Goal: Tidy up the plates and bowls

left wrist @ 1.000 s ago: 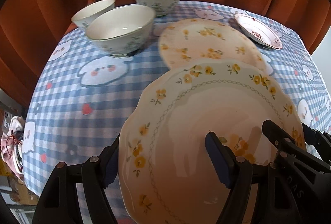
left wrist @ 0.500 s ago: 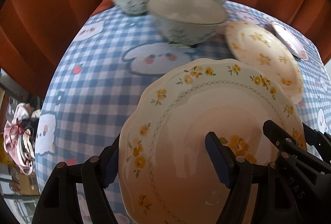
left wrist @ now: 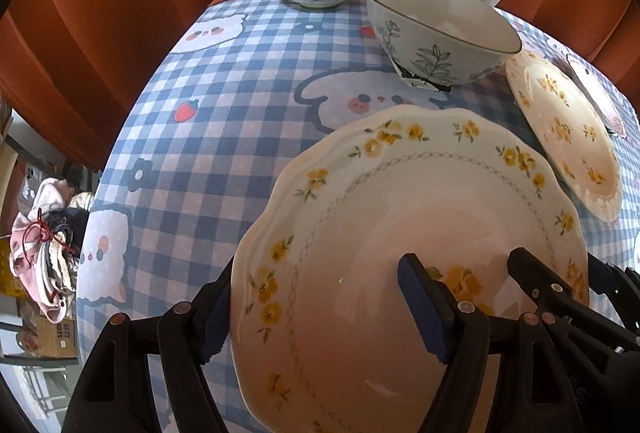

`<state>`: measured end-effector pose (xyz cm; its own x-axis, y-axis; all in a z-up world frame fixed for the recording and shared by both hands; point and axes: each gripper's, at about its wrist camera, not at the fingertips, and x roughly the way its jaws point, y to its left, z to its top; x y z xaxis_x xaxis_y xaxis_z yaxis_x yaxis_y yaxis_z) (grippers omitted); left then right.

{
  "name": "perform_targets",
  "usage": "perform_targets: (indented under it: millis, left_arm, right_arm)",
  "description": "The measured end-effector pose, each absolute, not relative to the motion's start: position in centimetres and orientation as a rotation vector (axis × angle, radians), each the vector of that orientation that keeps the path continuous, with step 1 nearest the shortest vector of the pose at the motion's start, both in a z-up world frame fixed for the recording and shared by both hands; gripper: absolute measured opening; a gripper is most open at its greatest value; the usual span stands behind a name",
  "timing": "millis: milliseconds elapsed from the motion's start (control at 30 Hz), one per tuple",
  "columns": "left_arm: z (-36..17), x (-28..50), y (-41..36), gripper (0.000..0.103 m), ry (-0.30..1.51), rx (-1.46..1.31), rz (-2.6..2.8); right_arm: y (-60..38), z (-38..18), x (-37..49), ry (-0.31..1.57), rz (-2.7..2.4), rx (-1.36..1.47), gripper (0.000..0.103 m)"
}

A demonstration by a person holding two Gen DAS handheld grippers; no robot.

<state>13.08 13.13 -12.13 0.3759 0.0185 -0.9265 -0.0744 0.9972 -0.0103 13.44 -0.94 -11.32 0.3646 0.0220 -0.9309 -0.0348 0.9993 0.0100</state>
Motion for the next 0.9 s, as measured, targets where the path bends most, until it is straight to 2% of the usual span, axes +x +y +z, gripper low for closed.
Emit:
perform_targets:
  millis: [300, 467, 533, 900]
  left_arm:
    - [-10.9, 11.9, 12.8, 0.082, 1.165, -0.018, 0.111]
    - [-9.2, 10.8, 13.1, 0.088, 1.144, -0.061, 0.114]
    - [-8.4, 10.6, 13.0, 0.089, 1.131, -0.068, 0.108]
    - [-4.9, 10.9, 10.1, 0.090, 1.056, -0.123, 0.085]
  right_arm:
    - [-1.3, -11.1, 13.5, 1.219, 0.078, 0.010, 0.064]
    - [-1.4, -8.7, 12.7, 1.180, 0.077, -0.027, 0.077]
    - [-1.6, -7.7, 12.5, 1.163, 0.079, -0.041, 0.078]
    - [-4.9, -3.4, 12.3, 1.073, 0.104, -0.029, 0.079]
